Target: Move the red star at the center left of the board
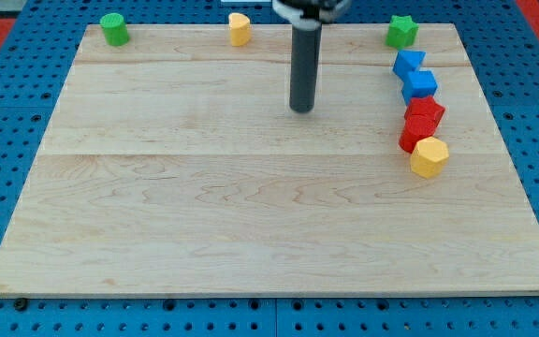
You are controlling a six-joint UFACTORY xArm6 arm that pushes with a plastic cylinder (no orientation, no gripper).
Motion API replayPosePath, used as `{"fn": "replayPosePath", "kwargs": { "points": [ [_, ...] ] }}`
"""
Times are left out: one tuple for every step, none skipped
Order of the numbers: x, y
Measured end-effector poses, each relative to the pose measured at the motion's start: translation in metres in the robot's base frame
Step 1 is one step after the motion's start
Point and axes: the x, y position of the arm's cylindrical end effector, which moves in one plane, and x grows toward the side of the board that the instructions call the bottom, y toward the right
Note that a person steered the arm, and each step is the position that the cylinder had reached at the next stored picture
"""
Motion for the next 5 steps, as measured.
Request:
{"fn": "replayPosePath", "kwargs": {
  "points": [
    [0.072, 0.009],
    [0.121, 0.067],
    [0.124, 0.158],
    [0.11, 0.249],
    [0.062, 0.288]
  ]
}}
